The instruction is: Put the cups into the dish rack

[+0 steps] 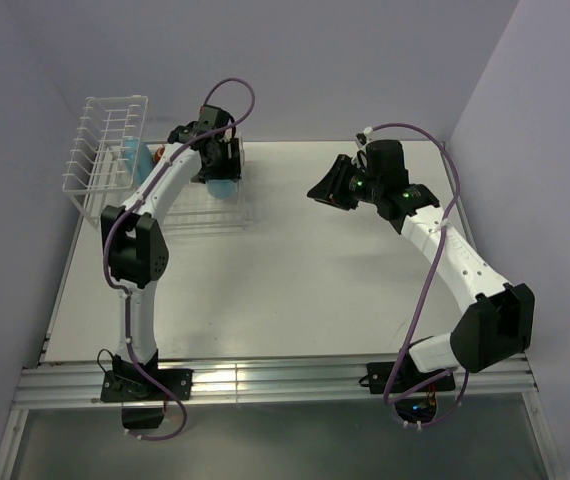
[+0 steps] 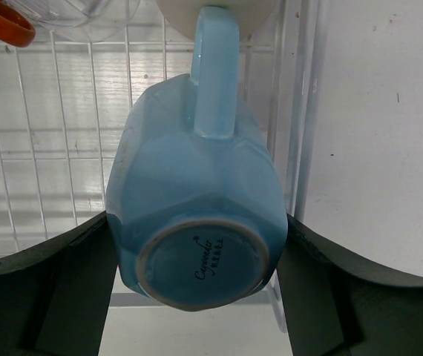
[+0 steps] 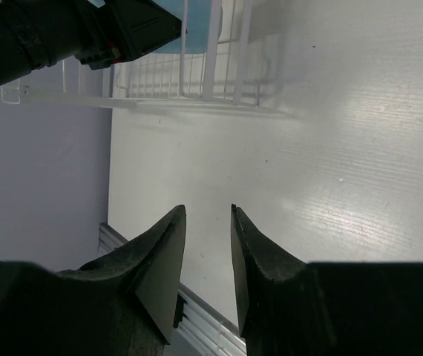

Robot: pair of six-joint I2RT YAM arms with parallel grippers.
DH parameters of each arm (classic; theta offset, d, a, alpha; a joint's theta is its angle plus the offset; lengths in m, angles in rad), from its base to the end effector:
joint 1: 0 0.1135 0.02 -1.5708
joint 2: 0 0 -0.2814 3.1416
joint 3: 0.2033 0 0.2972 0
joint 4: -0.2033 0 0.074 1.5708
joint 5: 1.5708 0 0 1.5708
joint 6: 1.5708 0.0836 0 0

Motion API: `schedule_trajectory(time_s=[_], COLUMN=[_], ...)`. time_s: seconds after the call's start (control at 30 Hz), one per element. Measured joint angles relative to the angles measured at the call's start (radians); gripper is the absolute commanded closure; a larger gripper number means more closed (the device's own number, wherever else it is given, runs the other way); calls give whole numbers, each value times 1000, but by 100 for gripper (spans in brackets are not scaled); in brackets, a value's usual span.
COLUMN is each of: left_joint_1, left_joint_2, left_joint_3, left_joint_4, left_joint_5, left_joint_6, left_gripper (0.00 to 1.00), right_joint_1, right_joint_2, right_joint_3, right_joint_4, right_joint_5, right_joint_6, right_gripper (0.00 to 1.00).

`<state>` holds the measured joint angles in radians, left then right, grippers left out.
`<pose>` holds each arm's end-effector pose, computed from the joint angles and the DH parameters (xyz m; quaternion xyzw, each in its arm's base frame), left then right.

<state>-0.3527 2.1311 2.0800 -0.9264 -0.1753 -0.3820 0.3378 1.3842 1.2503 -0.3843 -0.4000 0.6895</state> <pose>0.5218 -0.1766 0.2673 -0.0395 0.9522 -0.0265 0.3018 0.3623 0.1618 0.3358 0.0500 0.8518 0.3915 0.3444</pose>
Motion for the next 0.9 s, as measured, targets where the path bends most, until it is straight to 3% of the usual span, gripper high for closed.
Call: schedule_trajectory(time_s=[0.33,0.43,0.9], left_joint_1=[2,4,6], left_joint_2=[38,41,41], left_joint_3=[2,2,0], left_joint_4=[-6,-7,-6], left_joint_5=[5,6,14], left_joint_6=[0,0,0], left_gripper=[100,96,48], right_joint_1=[0,0,0], right_joint_2=[0,1,13], right_joint_3=[0,0,0], right_joint_4=[0,0,0], right_joint_5=[0,0,0], right_joint_6=[-2,-4,-4], right_gripper=[62,62,62])
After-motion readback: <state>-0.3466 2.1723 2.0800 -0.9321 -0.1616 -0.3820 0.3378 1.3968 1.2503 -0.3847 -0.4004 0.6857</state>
